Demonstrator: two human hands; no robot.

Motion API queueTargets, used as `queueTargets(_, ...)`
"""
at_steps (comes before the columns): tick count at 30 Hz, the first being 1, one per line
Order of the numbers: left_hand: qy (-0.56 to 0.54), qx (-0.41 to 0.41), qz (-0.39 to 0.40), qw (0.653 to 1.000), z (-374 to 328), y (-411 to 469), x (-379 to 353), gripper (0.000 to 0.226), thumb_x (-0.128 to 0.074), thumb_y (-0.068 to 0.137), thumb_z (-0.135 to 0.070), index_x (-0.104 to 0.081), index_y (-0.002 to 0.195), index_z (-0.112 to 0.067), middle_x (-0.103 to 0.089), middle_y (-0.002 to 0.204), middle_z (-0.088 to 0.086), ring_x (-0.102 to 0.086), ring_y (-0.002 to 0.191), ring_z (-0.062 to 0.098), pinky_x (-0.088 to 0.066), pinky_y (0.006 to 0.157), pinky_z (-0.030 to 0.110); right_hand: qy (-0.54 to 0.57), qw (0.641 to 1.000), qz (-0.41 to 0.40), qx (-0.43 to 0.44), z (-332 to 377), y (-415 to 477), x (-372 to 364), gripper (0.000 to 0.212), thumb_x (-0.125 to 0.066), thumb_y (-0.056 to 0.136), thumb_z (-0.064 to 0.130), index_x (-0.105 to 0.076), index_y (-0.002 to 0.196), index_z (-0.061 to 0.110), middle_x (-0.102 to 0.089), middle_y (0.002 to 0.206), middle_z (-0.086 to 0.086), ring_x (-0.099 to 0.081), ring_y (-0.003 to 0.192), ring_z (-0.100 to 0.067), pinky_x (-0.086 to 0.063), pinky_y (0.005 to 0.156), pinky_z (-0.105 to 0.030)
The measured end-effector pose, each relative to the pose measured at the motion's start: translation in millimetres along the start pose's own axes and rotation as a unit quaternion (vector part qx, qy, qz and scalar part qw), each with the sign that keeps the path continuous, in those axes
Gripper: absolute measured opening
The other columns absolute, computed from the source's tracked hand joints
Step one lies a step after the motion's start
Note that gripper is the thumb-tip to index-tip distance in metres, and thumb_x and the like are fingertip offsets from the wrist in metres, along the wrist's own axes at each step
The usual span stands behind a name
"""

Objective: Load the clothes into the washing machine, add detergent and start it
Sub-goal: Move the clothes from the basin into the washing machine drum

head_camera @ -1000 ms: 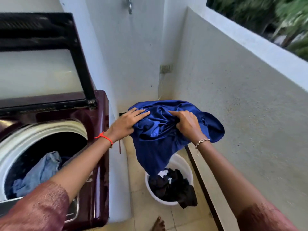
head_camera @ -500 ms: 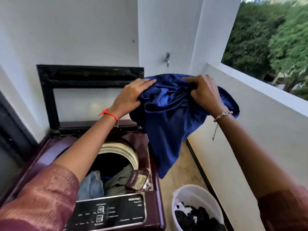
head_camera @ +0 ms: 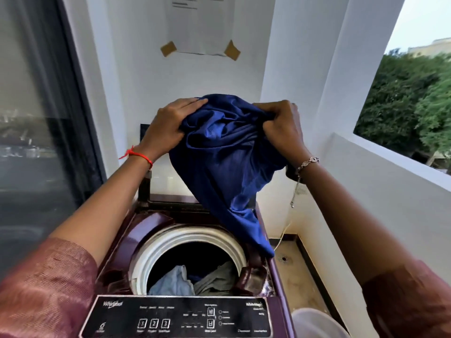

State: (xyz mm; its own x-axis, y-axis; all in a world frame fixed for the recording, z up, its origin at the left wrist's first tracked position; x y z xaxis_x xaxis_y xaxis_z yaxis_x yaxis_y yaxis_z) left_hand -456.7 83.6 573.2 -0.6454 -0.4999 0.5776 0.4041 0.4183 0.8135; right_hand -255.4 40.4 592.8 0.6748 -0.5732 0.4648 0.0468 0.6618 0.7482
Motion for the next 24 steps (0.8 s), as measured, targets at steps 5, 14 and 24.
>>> queueTargets(5, 0.033, 0.027, 0.018, 0.999, 28.3, -39.9, 9.3, 0.056, -0.05, 0.078, -0.007, -0.049, 0.134, -0.01, -0.056, 0.13, 0.016, -0.054, 0.119, 0.029, -0.039, 0.102, 0.033, 0.012, 0.999, 0.029, 0.007, 4.7, -13.1, -53.4, 0.063, -0.038, 0.052, -0.005, -0.072, 0.1, 0.017, -0.066, 0.103, -0.013, -0.067, 0.091, -0.022, -0.052, 0.067, -0.036)
queueTargets(14, 0.028, 0.113, 0.106, 0.988, 64.5, -145.5, -52.1, 0.062, -0.043, 0.073, -0.003, -0.049, 0.134, -0.008, -0.055, 0.13, 0.014, -0.051, 0.115, 0.03, -0.035, 0.099, 0.029, -0.027, 0.989, 0.135, -0.052, -37.0, -88.9, -142.1, 0.063, -0.043, 0.058, -0.011, -0.07, 0.106, 0.018, -0.07, 0.101, -0.015, -0.063, 0.097, -0.034, -0.05, 0.073, -0.037)
queueTargets(24, 0.037, 0.159, 0.189, 0.968, 86.3, -229.4, -123.4, 0.078, -0.054, 0.064, 0.018, -0.047, 0.136, -0.01, -0.052, 0.135, 0.014, -0.045, 0.124, 0.032, -0.035, 0.109, 0.039, -0.094, 0.968, 0.216, -0.087, -96.3, -152.8, -205.1, 0.059, -0.047, 0.068, -0.01, -0.064, 0.117, 0.016, -0.07, 0.106, -0.012, -0.061, 0.099, -0.034, -0.044, 0.074, -0.037)
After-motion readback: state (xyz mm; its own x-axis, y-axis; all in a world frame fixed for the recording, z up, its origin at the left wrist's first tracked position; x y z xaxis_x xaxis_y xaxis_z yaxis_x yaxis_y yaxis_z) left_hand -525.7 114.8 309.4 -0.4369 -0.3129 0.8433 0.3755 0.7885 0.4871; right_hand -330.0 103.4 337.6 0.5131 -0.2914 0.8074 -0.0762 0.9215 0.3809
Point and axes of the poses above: each hand's wrist, its own y-axis towards the middle knuckle, its own x-axis out of the back of the hand, z = x × y, the point moved 9 cm from there along y, towards the middle knuckle
